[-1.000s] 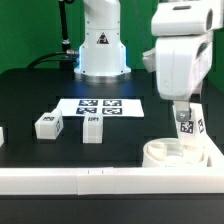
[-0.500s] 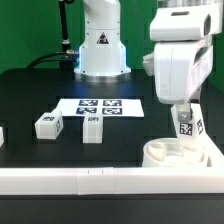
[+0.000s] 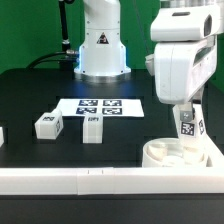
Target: Assemble stool
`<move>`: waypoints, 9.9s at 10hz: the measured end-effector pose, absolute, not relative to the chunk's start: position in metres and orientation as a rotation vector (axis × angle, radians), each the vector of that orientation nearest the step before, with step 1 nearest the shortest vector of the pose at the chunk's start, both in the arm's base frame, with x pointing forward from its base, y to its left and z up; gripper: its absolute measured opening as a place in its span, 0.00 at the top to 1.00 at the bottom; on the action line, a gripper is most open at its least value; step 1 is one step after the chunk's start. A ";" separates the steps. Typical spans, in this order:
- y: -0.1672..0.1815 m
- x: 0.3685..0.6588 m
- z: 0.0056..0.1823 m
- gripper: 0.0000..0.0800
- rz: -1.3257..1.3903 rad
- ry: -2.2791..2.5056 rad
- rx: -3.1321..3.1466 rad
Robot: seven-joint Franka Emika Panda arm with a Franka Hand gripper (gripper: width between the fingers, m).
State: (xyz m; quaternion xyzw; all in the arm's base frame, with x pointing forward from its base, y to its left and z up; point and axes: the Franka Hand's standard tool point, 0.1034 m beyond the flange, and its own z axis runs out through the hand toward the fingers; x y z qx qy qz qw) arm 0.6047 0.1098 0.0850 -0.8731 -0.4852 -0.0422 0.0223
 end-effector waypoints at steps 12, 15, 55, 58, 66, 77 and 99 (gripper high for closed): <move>0.117 0.608 0.085 0.58 -0.139 0.657 -2.933; 0.117 0.608 0.085 0.58 -0.107 1.188 -2.682; 0.135 0.612 0.082 0.34 -0.217 -2.085 -2.421; 0.134 0.612 0.082 0.58 -0.219 -2.070 -2.433; 0.128 0.614 0.082 0.58 -0.246 -1.052 -2.913; 0.106 0.616 0.082 0.58 -0.338 0.785 -2.839; 0.107 0.619 0.098 0.19 -0.151 1.318 -2.482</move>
Offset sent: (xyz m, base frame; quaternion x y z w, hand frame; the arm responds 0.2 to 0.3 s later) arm -0.0136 0.0161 -0.0062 -0.0062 0.0188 0.3612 0.9323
